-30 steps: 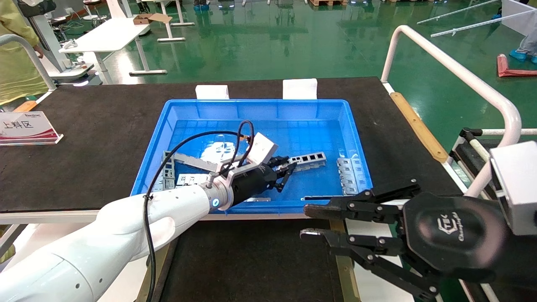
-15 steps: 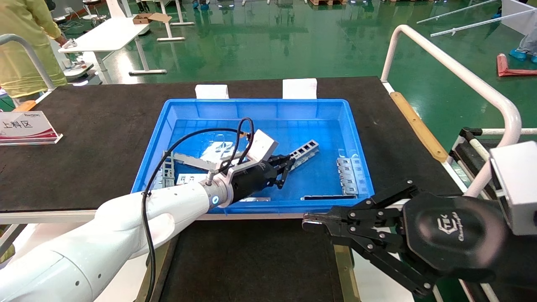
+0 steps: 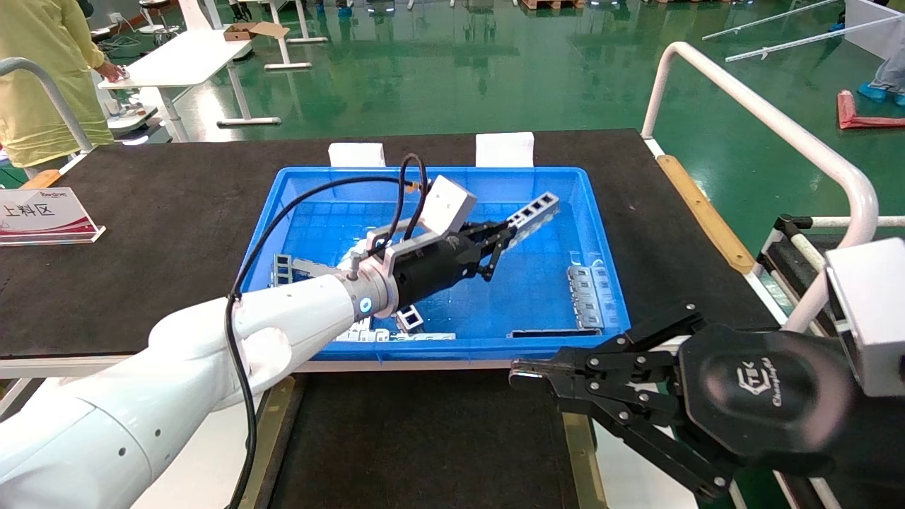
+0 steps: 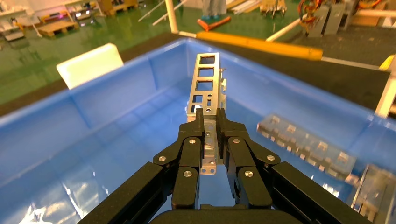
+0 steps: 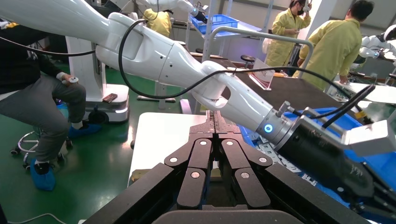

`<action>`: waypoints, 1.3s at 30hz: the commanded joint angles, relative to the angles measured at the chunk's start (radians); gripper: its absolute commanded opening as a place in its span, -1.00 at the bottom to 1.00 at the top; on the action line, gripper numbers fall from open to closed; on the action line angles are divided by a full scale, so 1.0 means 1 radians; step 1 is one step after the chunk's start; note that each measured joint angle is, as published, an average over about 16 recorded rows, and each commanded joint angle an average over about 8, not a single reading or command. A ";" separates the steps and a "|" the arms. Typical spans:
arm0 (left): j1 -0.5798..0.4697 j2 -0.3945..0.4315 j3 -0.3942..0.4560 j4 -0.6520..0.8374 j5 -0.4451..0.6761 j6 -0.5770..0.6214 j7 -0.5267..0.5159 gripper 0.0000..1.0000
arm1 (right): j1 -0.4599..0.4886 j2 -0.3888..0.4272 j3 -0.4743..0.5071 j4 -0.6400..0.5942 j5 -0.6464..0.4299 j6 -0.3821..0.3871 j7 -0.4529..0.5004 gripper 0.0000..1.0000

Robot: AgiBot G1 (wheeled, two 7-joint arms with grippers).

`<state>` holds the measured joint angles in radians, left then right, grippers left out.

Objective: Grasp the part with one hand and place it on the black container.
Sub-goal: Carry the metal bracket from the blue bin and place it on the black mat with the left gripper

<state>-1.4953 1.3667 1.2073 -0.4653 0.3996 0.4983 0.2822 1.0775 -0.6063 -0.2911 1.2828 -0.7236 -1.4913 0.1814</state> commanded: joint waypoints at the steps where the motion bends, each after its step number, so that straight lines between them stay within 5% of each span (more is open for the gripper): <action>1: -0.005 0.001 -0.003 0.004 -0.017 0.013 0.013 -1.00 | 0.000 0.000 0.000 0.000 0.000 0.000 0.000 -1.00; 9: -0.018 -0.012 0.007 0.038 -0.065 0.118 0.033 -1.00 | 0.000 0.000 -0.001 0.000 0.000 0.000 0.000 -1.00; 24: -0.001 -0.134 0.007 0.081 -0.092 0.529 0.063 -1.00 | 0.000 0.001 -0.002 0.000 0.001 0.001 -0.001 -1.00; 39: 0.081 -0.388 0.003 -0.262 -0.123 0.590 0.001 -1.00 | 0.001 0.001 -0.002 0.000 0.002 0.001 -0.001 -1.00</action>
<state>-1.4073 0.9736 1.2127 -0.7435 0.2780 1.0689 0.2817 1.0780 -0.6053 -0.2935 1.2828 -0.7220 -1.4902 0.1802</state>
